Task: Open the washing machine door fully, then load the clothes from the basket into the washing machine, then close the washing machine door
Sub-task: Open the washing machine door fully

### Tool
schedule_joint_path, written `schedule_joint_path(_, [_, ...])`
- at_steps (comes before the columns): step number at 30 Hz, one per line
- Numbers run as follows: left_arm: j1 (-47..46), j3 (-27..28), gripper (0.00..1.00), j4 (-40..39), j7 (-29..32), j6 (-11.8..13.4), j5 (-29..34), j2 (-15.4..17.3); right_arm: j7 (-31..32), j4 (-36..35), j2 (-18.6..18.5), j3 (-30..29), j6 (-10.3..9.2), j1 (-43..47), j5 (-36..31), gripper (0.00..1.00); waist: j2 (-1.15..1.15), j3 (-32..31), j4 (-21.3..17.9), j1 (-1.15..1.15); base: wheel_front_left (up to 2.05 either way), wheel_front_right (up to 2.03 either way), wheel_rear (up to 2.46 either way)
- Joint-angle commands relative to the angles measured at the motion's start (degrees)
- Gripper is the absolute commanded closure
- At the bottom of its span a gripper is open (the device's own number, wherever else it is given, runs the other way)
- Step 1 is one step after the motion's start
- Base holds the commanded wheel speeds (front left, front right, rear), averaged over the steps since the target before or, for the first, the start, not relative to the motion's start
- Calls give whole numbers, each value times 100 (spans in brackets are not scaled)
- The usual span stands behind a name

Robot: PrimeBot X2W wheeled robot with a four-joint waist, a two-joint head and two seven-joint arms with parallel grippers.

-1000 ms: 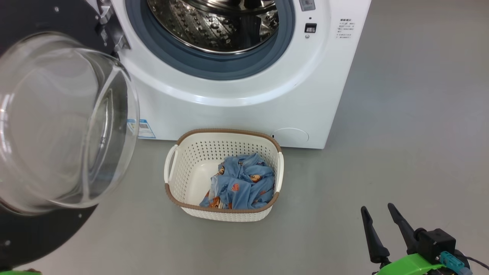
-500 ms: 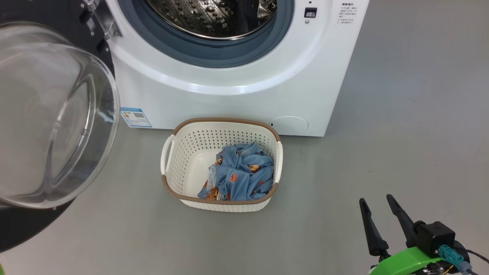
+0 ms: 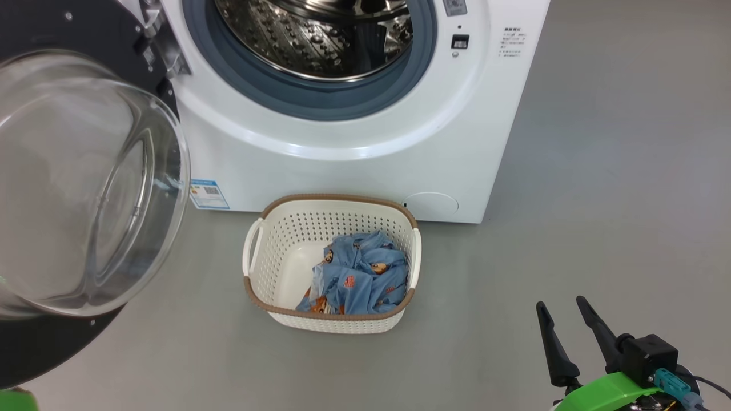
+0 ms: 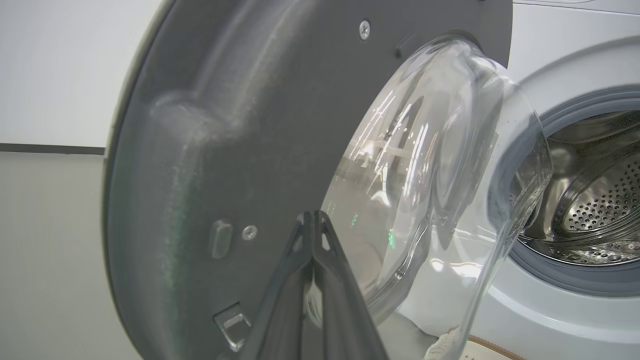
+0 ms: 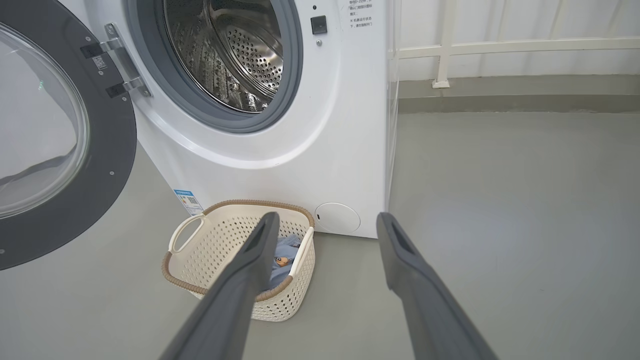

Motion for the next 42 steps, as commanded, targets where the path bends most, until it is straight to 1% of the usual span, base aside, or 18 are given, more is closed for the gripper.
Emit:
schedule_joint_path(1, [81,144,100,-277,-29,-49,88,112,-44,-113,-21,177,9,-83,74,0,0,-70,7,0,0,0,0])
schedule_joint_path(5, [304,53,100,-596,-29,-101,182,-123,-54,-76,-21,189,9,-60,118,0,0,-147,10,0,0,0,0])
schedule_joint_path(10, [610,-132,100,-996,-29,-149,300,-312,-64,-71,-21,214,9,-29,163,0,0,-241,-34,0,0,0,0])
schedule_joint_path(12, [741,-203,60,-1189,-29,-160,327,-374,-67,-72,-21,220,9,-18,176,0,0,-282,-66,0,0,0,0])
schedule_joint_path(13, [741,-203,60,-1189,-29,-160,327,-374,-67,-72,-21,220,9,-18,176,0,0,-282,-66,0,0,0,0])
schedule_joint_path(14, [811,-249,45,-1277,-29,-164,351,-400,-68,-78,-21,223,9,-11,184,0,0,-308,-85,0,0,0,0])
schedule_joint_path(15, [881,-307,26,-1350,-29,-168,376,-423,-69,-87,-21,227,9,-3,192,0,0,-326,-103,0,0,0,0])
schedule_joint_path(16, [936,-357,0,-1413,-29,-170,397,-441,-70,-96,-21,230,9,4,196,0,0,-340,-121,0,0,0,0])
schedule_joint_path(22, [1195,-701,0,-1727,-29,-179,501,-523,-73,-225,-21,253,9,35,76,0,0,-424,-264,0,0,0,0])
schedule_joint_path(32, [1428,-1405,0,-1792,-29,-184,681,-561,-75,-511,-21,290,9,92,20,0,0,-459,-537,0,0,0,0])
schedule_joint_path(39, [1559,-1712,0,-1783,-29,-185,890,-564,-75,-630,-21,267,9,161,14,0,0,-532,-692,0,0,0,0])
schedule_joint_path(42, [1621,-1740,0,-1794,-29,-184,941,-565,-75,-658,-21,260,9,188,17,0,0,-564,-751,0,0,0,0])
